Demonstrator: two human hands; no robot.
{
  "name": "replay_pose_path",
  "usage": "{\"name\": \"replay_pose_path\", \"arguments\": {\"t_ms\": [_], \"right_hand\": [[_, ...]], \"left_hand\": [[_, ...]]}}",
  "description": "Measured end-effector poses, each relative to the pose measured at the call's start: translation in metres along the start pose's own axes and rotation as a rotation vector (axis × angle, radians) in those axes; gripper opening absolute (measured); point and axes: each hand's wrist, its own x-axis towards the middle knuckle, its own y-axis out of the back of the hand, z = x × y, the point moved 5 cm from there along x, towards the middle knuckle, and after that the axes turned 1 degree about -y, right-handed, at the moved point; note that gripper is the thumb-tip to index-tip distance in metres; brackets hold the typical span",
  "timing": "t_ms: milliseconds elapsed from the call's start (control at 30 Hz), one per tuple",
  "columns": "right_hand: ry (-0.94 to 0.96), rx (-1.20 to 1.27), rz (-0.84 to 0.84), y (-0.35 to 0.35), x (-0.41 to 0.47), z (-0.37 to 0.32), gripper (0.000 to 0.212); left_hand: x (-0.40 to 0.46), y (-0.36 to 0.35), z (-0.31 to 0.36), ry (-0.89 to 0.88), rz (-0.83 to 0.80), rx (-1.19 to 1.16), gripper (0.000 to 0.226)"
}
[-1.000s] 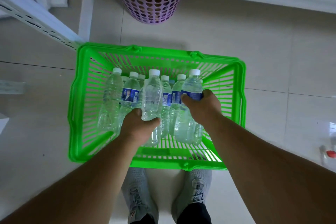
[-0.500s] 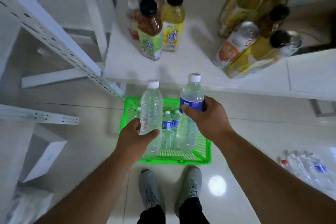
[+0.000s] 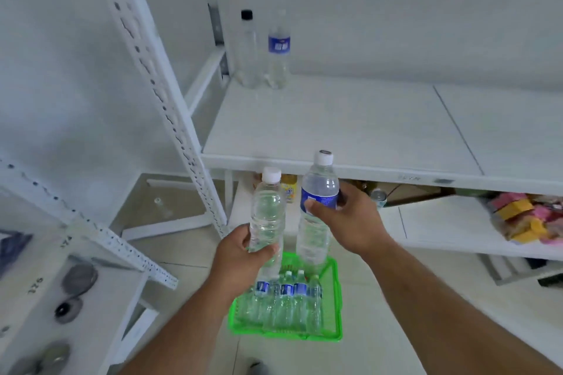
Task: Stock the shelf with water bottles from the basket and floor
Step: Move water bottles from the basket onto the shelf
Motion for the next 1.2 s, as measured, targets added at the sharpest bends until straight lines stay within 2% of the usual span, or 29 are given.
{"name": "replay_pose_path", "arguments": {"t_ms": [300, 533, 833, 1200], "right_hand": [[0.166, 0.064, 0.029, 0.065, -0.047, -0.096, 0.03], [0.247, 0.079, 0.036, 0.086, -0.053, -0.129, 0.033], [0.247, 0.048, 0.046, 0.086, 0.006, -0.147, 0.034], [0.12, 0.079, 0.083, 0.047, 0.127, -0.155, 0.043]], "left_hand": [[-0.071, 0.024, 0.096, -0.147, 0.108, 0.014, 0.026], [-0.078, 0.024, 0.137, -0.223, 0.166, -0.031, 0.028], [-0.011, 0.033, 0.157, -0.2, 0.134, -0.017, 0.035], [0.118, 0.059, 0.158, -0.166, 0.116, 0.003, 0.032]]}}
